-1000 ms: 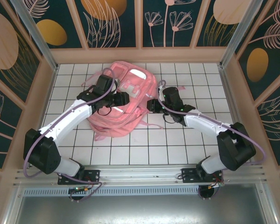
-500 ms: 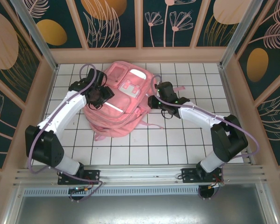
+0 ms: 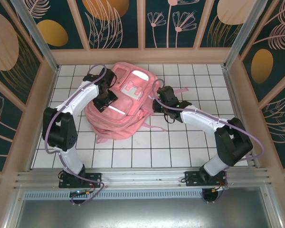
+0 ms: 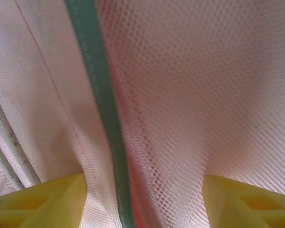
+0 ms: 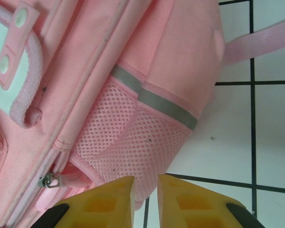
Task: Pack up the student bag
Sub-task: Zip the student bag at the top-center of the table.
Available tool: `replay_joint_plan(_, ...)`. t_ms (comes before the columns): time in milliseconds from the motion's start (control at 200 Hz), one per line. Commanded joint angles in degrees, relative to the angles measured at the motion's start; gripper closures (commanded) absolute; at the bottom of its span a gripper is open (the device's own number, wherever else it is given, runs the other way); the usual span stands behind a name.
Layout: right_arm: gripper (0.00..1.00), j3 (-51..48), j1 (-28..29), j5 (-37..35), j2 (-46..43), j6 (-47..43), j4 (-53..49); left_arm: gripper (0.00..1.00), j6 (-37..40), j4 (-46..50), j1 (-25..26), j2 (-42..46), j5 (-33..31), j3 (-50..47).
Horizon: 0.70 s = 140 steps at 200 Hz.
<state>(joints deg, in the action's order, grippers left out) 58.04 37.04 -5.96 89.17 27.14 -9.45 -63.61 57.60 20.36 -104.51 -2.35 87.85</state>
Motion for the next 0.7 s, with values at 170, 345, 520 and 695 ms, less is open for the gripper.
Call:
replay_joint_plan(170, 0.8, -3.4, 0.4, -4.2, -5.1, 0.0, 1.1, 0.91, -4.1, -2.7, -0.1, 3.2, -1.7, -7.0)
replay_joint_plan(345, 0.81, -5.3, 0.1, -2.5, -7.2, -1.5, 2.8, 1.0, -2.9, -2.8, -0.1, 4.0, -1.8, -2.0)
replay_joint_plan(520, 0.83, -10.3, -0.1, 4.8, -13.1, -5.5, 10.3, 1.0, 0.3, -7.4, -0.1, 10.0, -3.6, 4.0)
replay_joint_plan(695, 0.86, -19.0, 0.7, 13.7, -16.9, -13.5, 24.0, 1.0, 2.5, -12.6, -0.3, 12.5, 0.2, 6.8)
